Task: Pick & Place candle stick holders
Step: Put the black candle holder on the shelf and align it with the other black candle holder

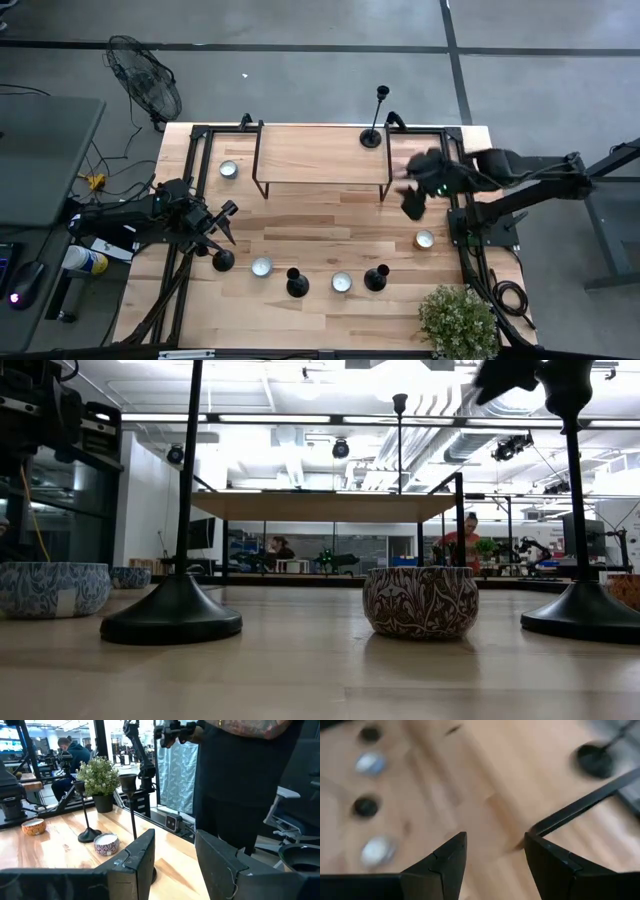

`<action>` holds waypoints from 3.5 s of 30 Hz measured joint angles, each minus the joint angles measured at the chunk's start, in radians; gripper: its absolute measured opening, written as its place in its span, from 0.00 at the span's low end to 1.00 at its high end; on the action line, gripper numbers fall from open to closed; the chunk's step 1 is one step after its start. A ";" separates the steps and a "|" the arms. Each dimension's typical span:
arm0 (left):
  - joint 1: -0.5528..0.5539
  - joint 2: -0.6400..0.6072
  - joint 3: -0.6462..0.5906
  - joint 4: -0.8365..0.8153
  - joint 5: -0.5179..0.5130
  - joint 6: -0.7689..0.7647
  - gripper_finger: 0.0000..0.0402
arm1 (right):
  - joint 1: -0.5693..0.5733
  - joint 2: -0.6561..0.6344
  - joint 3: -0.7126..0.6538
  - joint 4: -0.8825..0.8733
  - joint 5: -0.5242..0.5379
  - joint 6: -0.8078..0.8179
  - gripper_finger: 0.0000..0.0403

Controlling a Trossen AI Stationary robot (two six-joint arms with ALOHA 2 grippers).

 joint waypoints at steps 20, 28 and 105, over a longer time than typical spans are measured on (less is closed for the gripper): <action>0.000 0.000 0.000 0.000 0.002 0.000 0.34 | 0.502 -0.108 -0.635 0.752 -0.139 0.060 0.47; 0.000 0.000 0.000 0.000 0.004 0.000 0.34 | 0.516 0.017 -0.694 0.954 -0.095 -0.154 0.47; 0.000 0.000 0.000 0.000 0.004 0.000 0.34 | 0.208 0.086 -0.220 0.621 -0.075 -0.224 0.06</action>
